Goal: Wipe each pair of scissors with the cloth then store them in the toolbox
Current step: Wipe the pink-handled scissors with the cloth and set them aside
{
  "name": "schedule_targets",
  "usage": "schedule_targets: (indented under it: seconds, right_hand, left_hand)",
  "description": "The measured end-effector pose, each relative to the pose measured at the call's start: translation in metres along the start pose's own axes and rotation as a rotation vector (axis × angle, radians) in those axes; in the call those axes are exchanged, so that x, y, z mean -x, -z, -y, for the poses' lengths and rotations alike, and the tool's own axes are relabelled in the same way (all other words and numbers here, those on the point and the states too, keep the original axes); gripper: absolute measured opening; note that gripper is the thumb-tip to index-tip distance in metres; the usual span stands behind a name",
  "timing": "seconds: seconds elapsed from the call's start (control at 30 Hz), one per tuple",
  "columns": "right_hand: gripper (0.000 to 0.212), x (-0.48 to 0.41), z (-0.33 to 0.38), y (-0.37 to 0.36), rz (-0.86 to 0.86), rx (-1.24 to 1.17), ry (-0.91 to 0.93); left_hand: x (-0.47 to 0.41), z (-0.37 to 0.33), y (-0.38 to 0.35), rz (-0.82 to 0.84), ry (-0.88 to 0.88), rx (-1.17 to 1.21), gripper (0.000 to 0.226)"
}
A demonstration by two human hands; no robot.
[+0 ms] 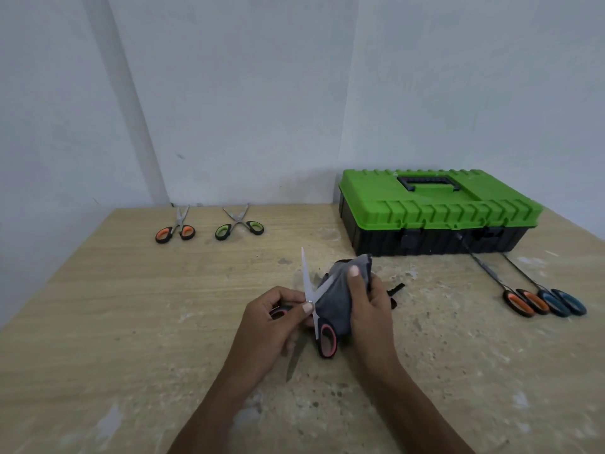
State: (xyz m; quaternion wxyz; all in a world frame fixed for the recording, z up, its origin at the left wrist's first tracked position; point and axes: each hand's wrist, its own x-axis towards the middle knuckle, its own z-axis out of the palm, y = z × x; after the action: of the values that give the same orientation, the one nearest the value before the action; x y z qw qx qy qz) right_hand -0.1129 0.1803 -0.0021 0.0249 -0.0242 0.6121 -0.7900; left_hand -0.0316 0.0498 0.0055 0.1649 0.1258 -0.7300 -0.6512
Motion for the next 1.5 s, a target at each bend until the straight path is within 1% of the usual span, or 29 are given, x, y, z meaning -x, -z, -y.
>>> schedule_targets:
  seconds: [0.07,0.17,0.23,0.3,0.37,0.43,0.5,0.57,0.6,0.67,0.73,0.8,0.83,0.87,0.9,0.97,1.03,1.2,1.33,1.43,1.5]
  right_hand:
    - [0.03,0.004,0.0,-0.001,0.055,-0.018,-0.011]
    - [0.022,0.004,0.0,-0.001,0.15,0.016,0.013]
    - [0.017,0.001,0.001,0.0,0.136,0.023,0.034]
    - [0.016,-0.006,0.003,0.002,0.044,0.011,0.038]
    - [0.02,-0.017,0.007,0.01,-0.118,-0.052,0.028]
    - [0.025,-0.029,0.01,0.023,-0.28,-0.066,0.058]
    - [0.026,-0.031,0.01,0.032,-0.317,-0.035,0.108]
    - [0.022,-0.023,0.011,0.029,-0.254,-0.012,0.129]
    - [0.021,-0.016,0.012,0.025,-0.202,-0.009,0.139]
    - [0.022,-0.001,0.013,0.017,-0.079,0.038,0.188]
    - [0.029,0.012,0.009,0.009,0.06,0.131,0.251]
    - [0.029,0.022,0.004,0.003,0.175,0.331,0.373]
    - [0.027,0.025,0.001,0.001,0.222,0.461,0.473]
    - [0.029,0.027,-0.002,0.0,0.266,0.589,0.565]
    - [0.033,0.027,-0.005,-0.001,0.318,0.704,0.627]
    - [0.042,0.022,-0.011,0.0,0.392,0.911,0.685]
    - [0.046,0.019,-0.013,0.002,0.39,1.01,0.707]
    - [0.049,0.025,-0.009,0.001,0.413,1.062,0.808]
    - [0.048,0.024,-0.004,0.005,0.343,1.078,0.773]
    - [0.047,0.028,-0.005,0.004,0.351,1.098,0.781]
    - [0.044,0.027,-0.004,0.005,0.325,1.064,0.749]
  left_hand:
    - [-0.001,0.001,0.0,-0.006,0.012,-0.002,0.003]
    - [0.001,0.0,-0.001,0.027,0.015,-0.001,0.005]
    - [0.001,-0.001,-0.002,0.04,0.019,-0.001,0.006]
    - [0.001,-0.001,-0.002,0.051,0.021,-0.006,0.005]
    - [0.001,0.0,0.0,0.057,0.02,-0.005,0.005]
    - [0.001,0.002,0.003,0.022,0.017,0.024,0.005]
    - [-0.003,0.003,0.006,-0.064,0.02,0.093,0.005]
    - [-0.008,0.005,0.008,-0.126,0.041,0.196,0.007]
    - [-0.01,0.005,0.008,-0.13,0.06,0.244,0.008]
    - [-0.011,0.008,0.007,-0.107,0.103,0.33,0.013]
    - [-0.01,0.009,0.006,-0.076,0.123,0.371,0.016]
    - [-0.008,0.009,0.006,-0.033,0.133,0.365,0.019]
    - [-0.007,0.008,0.006,-0.012,0.137,0.354,0.022]
    - [-0.006,0.007,0.006,0.004,0.134,0.337,0.026]
    - [-0.005,0.007,0.007,0.012,0.126,0.319,0.028]
    - [-0.005,0.006,0.008,0.011,0.117,0.293,0.031]
    - [-0.007,0.006,0.009,-0.002,0.122,0.293,0.034]
    - [-0.009,0.011,0.01,0.012,0.136,0.346,0.04]
    - [-0.002,0.002,0.007,0.068,0.13,0.437,0.047]
    - [-0.003,0.002,0.007,0.027,0.144,0.462,0.052]
    - [-0.004,0.003,0.008,-0.013,0.165,0.458,0.052]
